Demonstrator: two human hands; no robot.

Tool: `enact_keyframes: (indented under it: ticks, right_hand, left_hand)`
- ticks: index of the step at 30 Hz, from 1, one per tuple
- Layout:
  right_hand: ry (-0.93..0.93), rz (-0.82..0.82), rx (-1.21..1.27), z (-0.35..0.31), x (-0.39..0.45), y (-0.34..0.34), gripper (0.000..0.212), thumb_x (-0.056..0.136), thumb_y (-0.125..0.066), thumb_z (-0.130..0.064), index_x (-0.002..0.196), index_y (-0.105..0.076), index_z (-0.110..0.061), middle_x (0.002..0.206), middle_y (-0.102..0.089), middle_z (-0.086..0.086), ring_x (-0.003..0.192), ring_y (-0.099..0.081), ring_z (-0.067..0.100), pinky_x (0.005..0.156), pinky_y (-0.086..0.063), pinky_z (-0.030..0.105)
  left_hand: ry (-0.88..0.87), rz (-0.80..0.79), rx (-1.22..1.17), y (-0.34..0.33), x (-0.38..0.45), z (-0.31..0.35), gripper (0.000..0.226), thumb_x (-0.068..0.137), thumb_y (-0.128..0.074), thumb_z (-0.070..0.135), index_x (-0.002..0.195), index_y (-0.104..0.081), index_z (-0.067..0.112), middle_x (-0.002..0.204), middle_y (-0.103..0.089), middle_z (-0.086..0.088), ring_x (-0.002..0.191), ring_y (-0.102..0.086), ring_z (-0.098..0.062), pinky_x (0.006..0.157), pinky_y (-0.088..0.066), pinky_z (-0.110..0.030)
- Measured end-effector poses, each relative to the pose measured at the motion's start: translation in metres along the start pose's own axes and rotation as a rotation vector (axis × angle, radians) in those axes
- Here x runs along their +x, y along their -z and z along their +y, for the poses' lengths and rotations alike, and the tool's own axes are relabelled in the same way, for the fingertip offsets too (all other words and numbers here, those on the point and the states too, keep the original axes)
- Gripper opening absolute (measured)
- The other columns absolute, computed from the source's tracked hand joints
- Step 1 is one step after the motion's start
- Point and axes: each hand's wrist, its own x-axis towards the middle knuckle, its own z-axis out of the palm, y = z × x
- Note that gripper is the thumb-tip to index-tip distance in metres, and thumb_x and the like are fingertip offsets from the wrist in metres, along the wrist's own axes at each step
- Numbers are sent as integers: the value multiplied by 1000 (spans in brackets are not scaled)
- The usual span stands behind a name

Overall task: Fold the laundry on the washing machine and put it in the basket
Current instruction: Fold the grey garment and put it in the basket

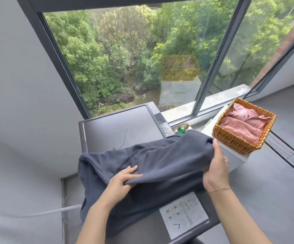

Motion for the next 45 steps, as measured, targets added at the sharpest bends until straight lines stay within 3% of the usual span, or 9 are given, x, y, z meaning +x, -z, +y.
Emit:
enact_keyframes:
  ticks: [3, 7, 17, 21, 26, 32, 35, 41, 45]
  right_hand:
    - [276, 156, -111, -9, -14, 9, 31, 99, -45, -35, 71, -51, -22, 72, -55, -10, 66, -53, -2, 60, -43, 14]
    - [513, 182, -249, 0, -31, 34, 54, 100, -47, -27, 50, -28, -16, 38, -27, -12, 39, -25, 5, 43, -23, 19]
    - [992, 99, -629, -22, -20, 48, 61, 91, -59, -26, 37, -42, -3, 35, -39, 9, 33, -33, 24, 38, -30, 33]
    - [634, -79, -883, -30, 40, 17, 47, 98, -45, -38, 64, -65, -13, 61, -63, 1, 63, -60, 21, 63, -46, 32]
    - [243, -292, -1138, 9, 119, 13, 22, 91, -48, -28, 105, -64, -21, 111, -65, 7, 106, -58, 28, 96, -44, 42]
    - [95, -7, -1067, 47, 131, 64, 31, 84, -60, -19, 113, -57, -10, 121, -52, 15, 109, -52, 34, 93, -42, 41]
    - [-304, 95, -701, 64, 140, 89, 51, 70, -69, -37, 107, -57, -5, 111, -57, 16, 93, -56, 30, 67, -45, 35]
    - [-584, 4, -393, 68, 155, 91, 29, 92, -58, -37, 108, -57, -13, 82, -59, 6, 55, -56, 12, 34, -37, 17]
    - [-672, -8, -49, 53, 166, 79, 20, 94, -55, -32, 88, -57, -13, 80, -62, 4, 74, -55, 15, 64, -47, 23]
  left_hand:
    - [34, -108, -156, 15, -12, 3, 31, 93, -61, 16, 107, -71, 42, 116, -63, 28, 122, -42, 14, 103, -34, -15]
    - [111, -210, -161, 24, -18, 10, 24, 94, -55, 9, 83, -75, 18, 72, -58, 13, 71, -46, -1, 69, -35, -20]
    - [185, -162, -241, 32, -9, 22, 20, 90, -62, 4, 71, -66, -2, 64, -47, 1, 64, -40, -6, 56, -31, -15]
    - [241, 56, -184, 27, 7, 14, 35, 91, -64, 22, 57, -56, 15, 58, -39, 4, 59, -34, -11, 57, -25, -28]
    - [425, 250, 81, 15, 25, 8, 27, 92, -59, 32, 67, -59, 23, 62, -60, 10, 69, -56, -14, 70, -44, -34]
    - [499, 327, 166, -2, 46, 45, 22, 84, -59, 30, 104, -57, 37, 100, -62, 16, 107, -56, -11, 90, -32, -29]
    - [396, 250, 194, -17, 64, 71, 36, 83, -64, 45, 117, -54, 39, 111, -57, 20, 115, -51, -4, 98, -31, -29]
    - [374, -7, 113, -42, 99, 108, 36, 73, -70, 53, 96, -62, 26, 90, -66, 11, 90, -60, -11, 85, -49, -34]
    - [403, -63, -58, -37, 99, 120, 30, 79, -72, 41, 71, -62, 15, 64, -59, 8, 61, -54, -6, 60, -40, -26]
